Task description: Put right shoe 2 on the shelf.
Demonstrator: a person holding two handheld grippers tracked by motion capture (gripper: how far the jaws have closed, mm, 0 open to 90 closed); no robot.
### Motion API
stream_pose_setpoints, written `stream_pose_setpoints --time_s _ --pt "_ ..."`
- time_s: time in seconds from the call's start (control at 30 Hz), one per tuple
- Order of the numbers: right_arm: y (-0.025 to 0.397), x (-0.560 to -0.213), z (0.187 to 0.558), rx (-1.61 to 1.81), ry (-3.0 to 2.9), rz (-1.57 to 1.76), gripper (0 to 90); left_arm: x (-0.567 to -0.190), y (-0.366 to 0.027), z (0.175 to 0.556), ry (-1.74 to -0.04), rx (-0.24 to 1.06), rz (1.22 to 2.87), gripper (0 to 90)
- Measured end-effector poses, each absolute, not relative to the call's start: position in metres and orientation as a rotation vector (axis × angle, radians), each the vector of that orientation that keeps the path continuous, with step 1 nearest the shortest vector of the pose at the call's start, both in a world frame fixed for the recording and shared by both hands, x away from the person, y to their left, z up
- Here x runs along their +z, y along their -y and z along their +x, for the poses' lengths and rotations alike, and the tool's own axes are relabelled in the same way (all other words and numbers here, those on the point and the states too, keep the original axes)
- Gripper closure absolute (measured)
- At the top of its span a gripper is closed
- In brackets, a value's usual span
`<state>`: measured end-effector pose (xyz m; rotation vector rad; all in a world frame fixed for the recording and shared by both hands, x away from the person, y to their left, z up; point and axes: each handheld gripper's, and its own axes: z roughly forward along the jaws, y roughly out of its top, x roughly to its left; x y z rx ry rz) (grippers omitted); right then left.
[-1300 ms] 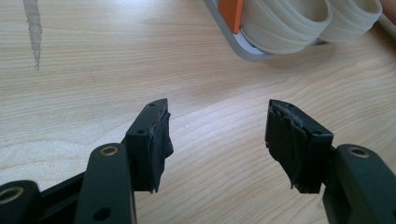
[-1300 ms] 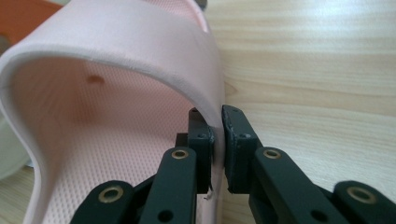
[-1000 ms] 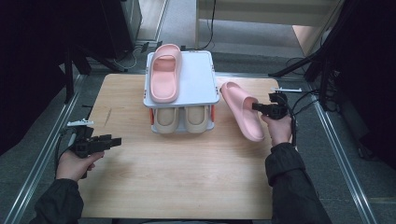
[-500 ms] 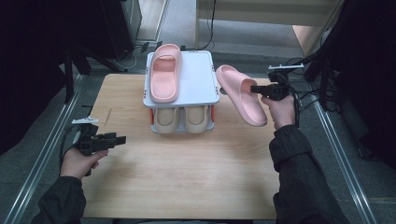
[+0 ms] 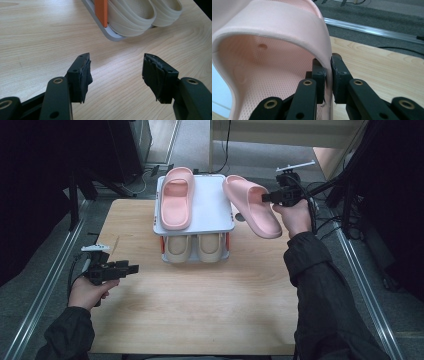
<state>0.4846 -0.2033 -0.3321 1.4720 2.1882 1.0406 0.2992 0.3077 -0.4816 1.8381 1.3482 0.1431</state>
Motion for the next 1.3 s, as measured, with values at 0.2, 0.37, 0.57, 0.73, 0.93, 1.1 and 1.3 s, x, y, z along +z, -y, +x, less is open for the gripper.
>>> stream_pose_setpoints --time_s 0.2,0.37,0.57,0.73,0.93,1.1,1.3 --pt "0.175 -0.328 0.496 1.008 -2.227 1.474 81.4 -0.481 -0.305 0.304 -1.324 0.134 1.838 40.0" --pt "0.148 -0.327 0.510 0.964 -2.229 1.469 80.4 -0.481 -0.304 0.306 -1.311 0.123 1.842 40.0" --pt "0.129 -0.326 0.527 0.943 -2.203 1.521 78.7 -0.481 -0.302 0.310 -1.297 0.118 1.847 40.0" --pt "0.116 -0.326 0.534 0.989 -2.172 1.605 77.1 -0.481 -0.303 0.310 -1.296 0.117 1.850 40.1" --pt "0.105 -0.329 0.535 1.061 -2.143 1.664 71.6 -0.481 -0.303 0.309 -1.299 0.120 1.844 40.1" --pt "0.095 -0.330 0.532 1.108 -2.131 1.674 69.2 -0.481 -0.303 0.310 -1.296 0.114 1.850 40.1" --pt "0.090 -0.329 0.527 1.125 -2.151 1.627 68.9 -0.481 -0.303 0.309 -1.295 0.116 1.853 40.1"
